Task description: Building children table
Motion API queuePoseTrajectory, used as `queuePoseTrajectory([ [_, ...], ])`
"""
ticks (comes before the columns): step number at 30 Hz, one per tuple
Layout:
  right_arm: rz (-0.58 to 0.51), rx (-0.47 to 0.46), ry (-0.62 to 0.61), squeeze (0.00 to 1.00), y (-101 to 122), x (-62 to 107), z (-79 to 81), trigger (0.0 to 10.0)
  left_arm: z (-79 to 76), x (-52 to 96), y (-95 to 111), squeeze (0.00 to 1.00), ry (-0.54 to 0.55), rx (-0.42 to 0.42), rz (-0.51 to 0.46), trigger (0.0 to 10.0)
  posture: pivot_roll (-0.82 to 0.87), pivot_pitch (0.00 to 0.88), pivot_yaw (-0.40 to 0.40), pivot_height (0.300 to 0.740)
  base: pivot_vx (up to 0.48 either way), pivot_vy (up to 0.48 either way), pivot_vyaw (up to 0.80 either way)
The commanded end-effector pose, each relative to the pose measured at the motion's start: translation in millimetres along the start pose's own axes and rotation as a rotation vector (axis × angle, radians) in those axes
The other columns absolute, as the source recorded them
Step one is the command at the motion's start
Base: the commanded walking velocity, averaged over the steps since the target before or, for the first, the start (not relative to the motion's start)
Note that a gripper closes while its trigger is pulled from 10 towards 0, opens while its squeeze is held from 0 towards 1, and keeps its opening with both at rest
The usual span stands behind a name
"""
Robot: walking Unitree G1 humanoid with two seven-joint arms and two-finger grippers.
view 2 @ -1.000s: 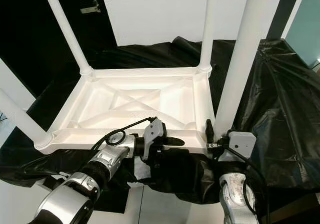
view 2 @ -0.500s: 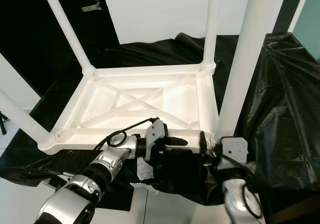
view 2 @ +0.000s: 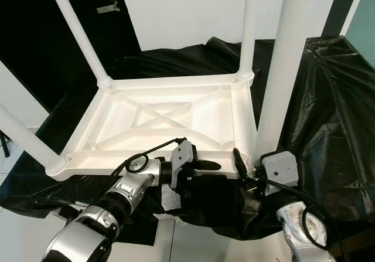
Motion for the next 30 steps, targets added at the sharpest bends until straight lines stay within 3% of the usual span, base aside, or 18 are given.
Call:
queuePoseTrajectory([
  [1, -0.011, -0.016, 0.086, 0.0, 3, -3.3, 7.7, 0.0, -22.2, -10.3, -31, 0.0, -0.1, 0.095, 0.109, 10.0, -0.26, 0.042, 0.089, 0.74, 0.0, 0.0, 0.0],
  [7, 0.042, -0.043, 0.253, 0.0, -6, -0.8, 17.0, 0.0, -20.3, -7.1, -32, 0.0, -0.084, 0.099, 0.108, 10.0, -0.25, 0.025, 0.084, 0.74, 0.0, 0.0, 0.0],
  [17, 0.103, -0.128, 0.31, 0.0, -17, -2.2, 17.0, 0.0, -15.2, -2.0, -32, 0.0, -0.05, 0.101, 0.103, 10.0, -0.22, 0.011, 0.075, 0.74, 0.0, 0.0, 0.0],
  [18, 0.115, -0.161, 0.222, 0.0, -20, -6.2, 11.5, 0.0, -15.6, -2.3, -31, 0.0, -0.053, 0.098, 0.102, 10.0, -0.21, 0.003, 0.07, 0.74, 0.0, 0.0, 0.0],
  [19, 0.115, -0.161, 0.222, 0.0, -20, -6.2, 11.5, 0.0, -15.6, -2.3, -31, 0.0, -0.053, 0.098, 0.102, 10.0, -0.21, 0.003, 0.07, 0.74, 0.0, 0.0, 0.0],
  [20, 0.12, -0.191, 0.102, 0.0, -23, -10.3, 6.1, 0.0, -15.8, -2.6, -31, 0.0, -0.054, 0.096, 0.102, 10.0, -0.21, 0.003, 0.069, 0.74, 0.0, 0.0, 0.0],
  [21, 0.129, -0.246, -0.175, 0.0, -27, -10.1, 10.1, 0.0, -14.6, -2.3, -30, 0.0, -0.045, 0.096, 0.097, 10.0, -0.2, 0.006, 0.075, 0.74, 0.0, 0.0, 0.0],
  [22, 0.129, -0.246, -0.175, 0.0, -27, -10.1, 10.1, 0.0, -14.6, -2.3, -30, 0.0, -0.045, 0.096, 0.097, 10.0, -0.2, 0.006, 0.075, 0.74, 0.0, 0.0, 0.0],
  [23, 0.128, -0.267, -0.296, 0.0, -27, -7.1, 17.0, 0.0, -13.9, -2.0, -30, 0.0, -0.039, 0.099, 0.093, 10.0, -0.2, 0.006, 0.075, 0.74, 0.0, 0.0, 0.0],
  [26, 0.103, -0.266, -0.314, 0.0, -19, -9.2, 27.2, 0.0, -15.6, -1.7, -30, 0.0, -0.051, 0.099, 0.096, 10.0, -0.19, 0.011, 0.079, 0.74, 0.0, 0.0, 0.0],
  [27, 0.097, -0.241, -0.427, 0.0, -20, -7.8, 7.4, 0.0, -16.8, -1.3, -31, 0.0, -0.058, 0.099, 0.1, 10.0, -0.18, 0.01, 0.081, 0.74, 0.0, 0.0, 0.0],
  [28, 0.097, -0.241, -0.427, 0.0, -20, -7.8, 7.4, 0.0, -16.8, -1.3, -31, 0.0, -0.058, 0.099, 0.1, 10.0, -0.18, 0.01, 0.081, 0.74, 0.0, 0.0, 0.0],
  [29, 0.114, -0.229, -0.508, 0.0, -24, -2.1, -8.6, 0.0, -16.3, 0.5, -32, 0.0, -0.054, 0.097, 0.102, 10.0, -0.17, 0.011, 0.078, 0.74, 0.0, 0.0, 0.0],
  [30, 0.114, -0.229, -0.508, 0.0, -24, -2.1, -8.6, 0.0, -16.3, 0.5, -32, 0.0, -0.054, 0.097, 0.102, 10.0, -0.17, 0.011, 0.078, 0.74, 0.0, 0.0, 0.0],
])
Point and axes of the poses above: a point about 5 cm out from each wrist's last joint towards the gripper, its own x axis pointing back from the gripper into the wrist, its own y axis along the axis of the wrist's last joint, z = x × y, the point moved 3 cm from there along -x, pointing out of the wrist towards the gripper, and after that the axes turned 4 degrees about x, right-handed, at the moved point
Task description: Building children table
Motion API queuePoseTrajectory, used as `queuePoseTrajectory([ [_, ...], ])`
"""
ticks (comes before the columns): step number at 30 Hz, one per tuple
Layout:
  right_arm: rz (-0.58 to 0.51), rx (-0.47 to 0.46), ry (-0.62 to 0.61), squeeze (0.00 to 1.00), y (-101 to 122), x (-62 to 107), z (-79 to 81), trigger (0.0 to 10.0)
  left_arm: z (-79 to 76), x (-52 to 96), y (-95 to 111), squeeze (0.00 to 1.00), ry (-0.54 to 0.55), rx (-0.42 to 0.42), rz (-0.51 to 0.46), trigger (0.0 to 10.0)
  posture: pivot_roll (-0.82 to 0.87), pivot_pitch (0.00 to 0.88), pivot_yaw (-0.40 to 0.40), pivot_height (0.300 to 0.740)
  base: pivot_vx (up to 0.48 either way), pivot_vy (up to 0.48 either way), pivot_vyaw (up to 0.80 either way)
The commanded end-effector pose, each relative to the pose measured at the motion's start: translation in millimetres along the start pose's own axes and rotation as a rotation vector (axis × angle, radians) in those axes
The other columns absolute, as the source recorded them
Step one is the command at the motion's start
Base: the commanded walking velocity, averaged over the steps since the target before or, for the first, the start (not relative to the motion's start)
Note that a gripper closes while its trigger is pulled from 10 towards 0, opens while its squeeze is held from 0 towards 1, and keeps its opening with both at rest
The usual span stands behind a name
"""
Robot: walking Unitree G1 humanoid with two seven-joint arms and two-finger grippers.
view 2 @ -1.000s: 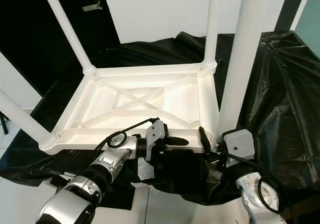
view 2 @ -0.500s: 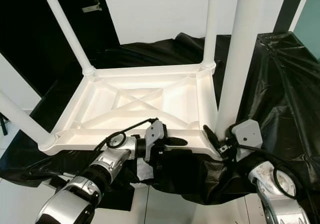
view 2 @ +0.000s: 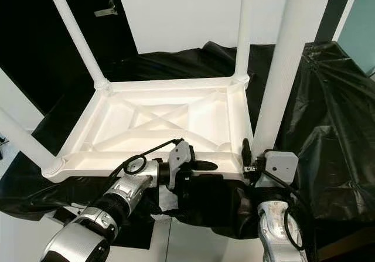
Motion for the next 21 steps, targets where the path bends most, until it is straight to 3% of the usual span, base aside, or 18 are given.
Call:
queuePoseTrajectory([
  [1, 0.068, 0.017, -0.063, 0.0, -13, 2.3, -10.7, 0.0, -17.9, -1.0, -30, 0.0, -0.08, 0.085, 0.101, 10.0, -0.17, 0.012, 0.08, 0.74, 0.0, 0.0, 0.0],
  [7, 0.075, 0.007, -0.029, 0.0, -15, 3.8, -0.7, 0.0, -18.2, 0.1, -31, 0.0, -0.078, 0.086, 0.104, 10.0, -0.17, 0.012, 0.083, 0.74, 0.0, 0.0, 0.0],
  [8, 0.06, 0.02, -0.014, 0.0, -14, 2.1, 3.5, 10.0, -18.8, 0.3, -32, 0.0, -0.079, 0.088, 0.106, 10.0, -0.17, 0.011, 0.081, 0.74, 0.0, 0.0, 0.0],
  [9, 0.06, 0.02, -0.014, 0.0, -14, 2.1, 3.5, 10.0, -18.8, 0.3, -32, 0.0, -0.079, 0.088, 0.106, 10.0, -0.17, 0.011, 0.081, 0.74, 0.0, 0.0, 0.0],
  [10, 0.047, 0.031, -0.005, 0.24, -13, 0.8, 6.2, 10.0, -19.2, 0.3, -33, 0.0, -0.079, 0.089, 0.107, 10.0, -0.17, 0.011, 0.081, 0.74, 0.0, 0.0, 0.0],
  [11, 0.025, 0.031, 0.06, 1.0, -11, -0.9, 13.1, 10.0, -19.3, -0.7, -32, 0.0, -0.08, 0.088, 0.106, 10.0, -0.17, 0.009, 0.078, 0.74, 0.0, 0.0, 0.0],
  [13, 0.025, 0.031, 0.06, 1.0, -11, -0.9, 13.1, 10.0, -19.3, -0.7, -32, 0.0, -0.08, 0.088, 0.106, 10.0, -0.17, 0.009, 0.078, 0.74, 0.0, 0.0, 0.0],
  [15, -0.037, 0.063, 0.209, 1.0, -4, -5.9, 19.6, 10.0, -18.4, -2.9, -30, 0.0, -0.079, 0.087, 0.103, 10.0, -0.18, 0.004, 0.073, 0.74, 0.0, 0.0, 0.0],
  [17, -0.037, 0.063, 0.209, 1.0, -4, -5.9, 19.6, 10.0, -18.4, -2.9, -30, 0.0, -0.079, 0.087, 0.103, 10.0, -0.18, 0.004, 0.073, 0.74, 0.0, 0.0, 0.0],
  [18, -0.058, 0.093, 0.235, 0.0, -1, -8.0, 18.1, 10.0, -18.1, -3.1, -30, 0.0, -0.078, 0.087, 0.102, 10.0, -0.18, 0.004, 0.073, 0.74, 0.0, 0.0, 0.0],
  [21, -0.077, 0.142, 0.348, 0.0, 2, -14.3, 9.4, 10.0, -18.4, -3.0, -31, 0.0, -0.079, 0.087, 0.105, 10.0, -0.19, 0.002, 0.073, 0.74, 0.0, 0.0, 0.0],
])
Point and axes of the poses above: a point about 5 cm out from each wrist's last joint towards the gripper, its own x axis pointing back from the gripper into the wrist, its own y axis along the axis of the wrist's last joint, z = x × y, the point moved 3 cm from there along -x, pointing out of the wrist towards the gripper, and after that the axes turned 4 degrees about x, right-handed, at the moved point
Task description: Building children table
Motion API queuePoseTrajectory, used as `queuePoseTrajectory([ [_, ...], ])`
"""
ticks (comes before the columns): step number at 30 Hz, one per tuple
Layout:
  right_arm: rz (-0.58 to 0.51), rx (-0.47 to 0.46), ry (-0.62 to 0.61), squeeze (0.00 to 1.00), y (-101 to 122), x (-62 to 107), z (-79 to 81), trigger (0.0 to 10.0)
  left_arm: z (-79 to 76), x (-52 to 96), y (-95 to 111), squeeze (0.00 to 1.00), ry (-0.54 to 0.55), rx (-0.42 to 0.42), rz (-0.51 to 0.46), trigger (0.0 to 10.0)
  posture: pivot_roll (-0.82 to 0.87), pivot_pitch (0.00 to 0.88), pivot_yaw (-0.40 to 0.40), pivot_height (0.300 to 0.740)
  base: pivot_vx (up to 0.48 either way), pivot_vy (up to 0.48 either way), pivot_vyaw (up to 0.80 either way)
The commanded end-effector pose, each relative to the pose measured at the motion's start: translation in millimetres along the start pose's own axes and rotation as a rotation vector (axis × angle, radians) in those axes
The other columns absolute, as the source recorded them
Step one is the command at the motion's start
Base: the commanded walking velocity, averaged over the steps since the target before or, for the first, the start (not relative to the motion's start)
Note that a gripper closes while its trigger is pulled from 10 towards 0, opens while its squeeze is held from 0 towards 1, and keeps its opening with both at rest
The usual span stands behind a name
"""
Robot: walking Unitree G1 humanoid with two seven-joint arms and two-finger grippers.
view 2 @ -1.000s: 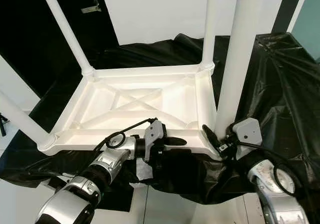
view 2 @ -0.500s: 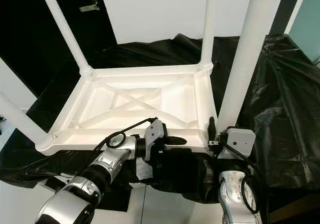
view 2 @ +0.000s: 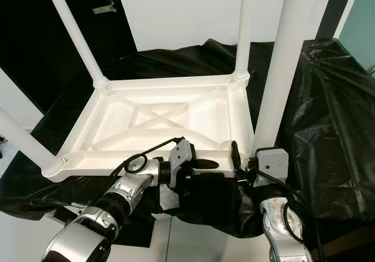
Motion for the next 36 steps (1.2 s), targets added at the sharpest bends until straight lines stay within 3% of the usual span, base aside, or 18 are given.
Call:
queuePoseTrajectory([
  [1, -0.048, -0.005, 0.09, 0.0, 8, -7.7, -3.0, 10.0, -19.6, -4.0, -31, 0.0, -0.087, 0.081, 0.109, 10.0, -0.19, 0.002, 0.073, 0.74, 0.0, 0.0, 0.0],
  [2, -0.045, -0.009, 0.157, 0.0, 8, -7.1, -5.7, 9.3, -19.8, -3.9, -32, 0.0, -0.088, 0.083, 0.11, 10.0, -0.19, 0.002, 0.073, 0.74, 0.0, 0.0, 0.0],
  [4, -0.043, -0.013, 0.196, 0.0, 8, -6.3, -6.7, 9.3, -19.9, -3.8, -32, 0.0, -0.088, 0.083, 0.11, 10.0, -0.19, 0.002, 0.073, 0.74, 0.0, 0.0, 0.0],
  [5, -0.033, -0.016, 0.23, 0.0, 7, -5.8, -9.7, 7.3, -19.7, -3.6, -32, 0.0, -0.087, 0.084, 0.11, 10.0, -0.19, 0.003, 0.073, 0.74, 0.0, 0.0, 0.0],
  [6, -0.033, -0.016, 0.23, 0.0, 7, -5.8, -9.7, 7.3, -19.7, -3.6, -32, 0.0, -0.087, 0.084, 0.11, 10.0, -0.19, 0.003, 0.073, 0.74, 0.0, 0.0, 0.0],
  [7, -0.023, -0.014, 0.256, 0.0, 5, -5.6, -14.5, 4.3, -19.5, -3.4, -32, 0.0, -0.086, 0.085, 0.111, 10.0, -0.19, 0.003, 0.075, 0.74, 0.0, 0.0, 0.0],
  [8, -0.015, -0.018, 0.285, 0.0, 4, -5.4, -18.3, 0.0, -19.3, -3.2, -32, 0.0, -0.086, 0.085, 0.112, 10.0, -0.19, 0.005, 0.077, 0.74, 0.0, 0.0, 0.0],
  [19, 0.04, -0.012, 0.445, 0.0, -6, 3.1, -14.8, 0.0, -19.0, -3.0, -33, 0.0, -0.08, 0.088, 0.112, 10.0, -0.19, 0.007, 0.073, 0.74, 0.0, 0.0, 0.0],
  [24, 0.055, -0.082, 0.348, 0.0, -12, 0.1, -18.2, 0.0, -20.1, -3.9, -34, 0.0, -0.082, 0.09, 0.111, 10.0, -0.19, 0.005, 0.074, 0.74, 0.0, 0.0, 0.0],
  [25, 0.054, -0.087, 0.241, 0.0, -16, -0.8, -18.0, 0.0, -20.5, -4.1, -34, 0.0, -0.083, 0.09, 0.11, 10.0, -0.19, 0.004, 0.072, 0.74, 0.0, 0.0, 0.0],
  [26, 0.054, -0.087, 0.241, 0.0, -16, -0.8, -18.0, 0.0, -20.5, -4.1, -34, 0.0, -0.083, 0.09, 0.11, 10.0, -0.19, 0.004, 0.072, 0.74, 0.0, 0.0, 0.0],
  [29, 0.092, -0.104, -0.165, 0.0, -24, 7.2, -10.7, 0.0, -20.5, -5.2, -33, 0.0, -0.082, 0.088, 0.107, 10.0, -0.18, 0.006, 0.069, 0.74, 0.0, 0.0, 0.0],
  [31, 0.092, -0.104, -0.165, 0.0, -24, 7.2, -10.7, 0.0, -20.5, -5.2, -33, 0.0, -0.082, 0.088, 0.107, 10.0, -0.18, 0.006, 0.069, 0.74, 0.0, 0.0, 0.0],
  [33, 0.118, -0.119, -0.282, 0.0, -24, 8.3, -5.4, 0.0, -20.3, -5.6, -32, 0.0, -0.08, 0.087, 0.104, 10.0, -0.17, 0.005, 0.071, 0.74, 0.0, 0.0, 0.0],
  [36, 0.127, -0.136, -0.347, 0.0, -23, 4.8, -6.3, 0.0, -20.5, -4.4, -33, 0.0, -0.081, 0.087, 0.106, 10.0, -0.17, 0.003, 0.071, 0.74, 0.0, 0.0, 0.0],
])
Point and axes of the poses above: a point about 5 cm out from each wrist's last joint towards the gripper, its own x axis pointing back from the gripper into the wrist, its own y axis along the axis of the wrist's last joint, z = x × y, the point moved 3 cm from there along -x, pointing out of the wrist towards the gripper, and after that the axes turned 4 degrees about x, right-handed, at the moved point
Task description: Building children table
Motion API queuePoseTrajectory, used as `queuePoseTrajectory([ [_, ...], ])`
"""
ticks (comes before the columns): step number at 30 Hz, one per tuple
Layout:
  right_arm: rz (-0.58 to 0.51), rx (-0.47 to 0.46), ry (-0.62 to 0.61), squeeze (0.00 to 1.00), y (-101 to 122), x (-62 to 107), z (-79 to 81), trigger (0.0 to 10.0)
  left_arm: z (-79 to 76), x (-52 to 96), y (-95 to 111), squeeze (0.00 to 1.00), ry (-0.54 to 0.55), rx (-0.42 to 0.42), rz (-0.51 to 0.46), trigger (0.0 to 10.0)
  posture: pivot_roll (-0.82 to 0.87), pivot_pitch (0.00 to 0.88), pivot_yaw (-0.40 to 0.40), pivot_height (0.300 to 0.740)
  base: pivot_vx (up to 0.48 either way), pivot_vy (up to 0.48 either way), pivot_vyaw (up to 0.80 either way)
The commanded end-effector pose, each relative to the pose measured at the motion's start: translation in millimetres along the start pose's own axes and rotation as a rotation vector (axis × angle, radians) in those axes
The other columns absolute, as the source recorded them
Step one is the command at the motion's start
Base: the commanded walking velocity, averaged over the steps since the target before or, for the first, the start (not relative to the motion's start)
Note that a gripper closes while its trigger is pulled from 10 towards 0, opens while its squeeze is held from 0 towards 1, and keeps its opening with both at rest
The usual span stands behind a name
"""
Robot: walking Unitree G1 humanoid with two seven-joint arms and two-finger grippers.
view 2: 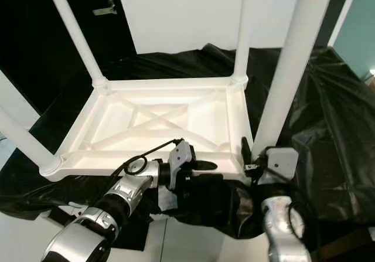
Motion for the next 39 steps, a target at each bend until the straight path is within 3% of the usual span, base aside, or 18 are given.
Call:
queuePoseTrajectory([
  [1, 0.095, 0.023, -0.069, 0.0, -20, 2.4, -6.2, 0.0, -20.6, -3.2, -31, 0.0, -0.094, 0.082, 0.101, 10.0, -0.17, 0.003, 0.071, 0.74, 0.0, 0.0, 0.0],
  [9, 0.093, 0.05, -0.062, 0.0, -21, 0.8, -8.2, 0.0, -20.2, -1.8, -31, 0.0, -0.091, 0.082, 0.102, 10.0, -0.17, 0.004, 0.07, 0.74, 0.0, 0.0, 0.0],
  [10, 0.097, 0.051, -0.048, 0.0, -22, 0.2, -5.0, 1.5, -20.3, -2.0, -31, 0.0, -0.091, 0.082, 0.101, 10.0, -0.17, 0.005, 0.07, 0.74, 0.0, 0.0, 0.0],
  [11, 0.1, 0.058, -0.042, 0.0, -23, 0.3, -1.1, 10.0, -20.4, -2.3, -31, 0.0, -0.091, 0.082, 0.101, 10.0, -0.17, 0.005, 0.07, 0.74, 0.0, 0.0, 0.0],
  [16, 0.103, 0.071, -0.052, 0.0, -22, -0.8, 1.1, 10.0, -20.8, -2.6, -31, 0.0, -0.092, 0.082, 0.101, 10.0, -0.18, 0.005, 0.07, 0.74, 0.0, 0.0, 0.0],
  [26, 0.126, 0.124, -0.089, 0.0, -26, 0.1, -13.0, 10.0, -21.6, -5.8, -30, 0.0, -0.102, 0.081, 0.1, 10.0, -0.19, 0.006, 0.073, 0.74, 0.0, 0.0, 0.0],
  [27, 0.126, 0.116, -0.091, 0.29, -26, -0.1, -13.2, 10.0, -21.7, -6.1, -30, 0.0, -0.103, 0.081, 0.099, 10.0, -0.19, 0.007, 0.074, 0.74, 0.0, 0.0, 0.0],
  [28, 0.119, 0.09, -0.081, 1.0, -25, -0.3, -11.2, 10.0, -21.8, -6.2, -30, 0.0, -0.104, 0.081, 0.099, 10.0, -0.19, 0.007, 0.074, 0.74, 0.0, 0.0, 0.0],
  [32, 0.119, 0.097, -0.06, 0.99, -24, -0.9, -5.3, 10.0, -22.0, -6.3, -30, 0.0, -0.105, 0.082, 0.099, 10.0, -0.19, 0.007, 0.072, 0.74, 0.0, 0.0, 0.0],
  [33, 0.121, 0.103, -0.05, 0.29, -24, -1.4, -4.7, 10.0, -22.0, -6.3, -30, 0.0, -0.105, 0.082, 0.099, 10.0, -0.19, 0.007, 0.072, 0.74, 0.0, 0.0, 0.0],
  [34, 0.119, 0.103, -0.02, 0.0, -24, -3.0, -3.3, 10.0, -22.0, -6.2, -30, 0.0, -0.104, 0.082, 0.099, 10.0, -0.19, 0.007, 0.072, 0.74, 0.0, 0.0, 0.0],
  [37, 0.117, 0.103, 0.001, 0.0, -24, -4.2, -2.3, 10.0, -22.0, -6.2, -30, 0.0, -0.103, 0.082, 0.099, 10.0, -0.19, 0.007, 0.072, 0.74, 0.0, 0.0, 0.0],
  [39, 0.114, 0.078, 0.182, 0.0, -24, -10.5, 5.9, 10.0, -22.5, -5.8, -30, 0.0, -0.105, 0.084, 0.099, 10.0, -0.19, 0.011, 0.075, 0.74, 0.0, 0.0, 0.0],
])
Point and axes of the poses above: a point about 5 cm out from each wrist's last joint towards the gripper, its own x axis pointing back from the gripper into the wrist, its own y axis along the axis of the wrist's last joint, z = x × y, the point moved 3 cm from there along -x, pointing out of the wrist towards the gripper, and after that the axes turned 4 degrees about x, right-handed, at the moved point
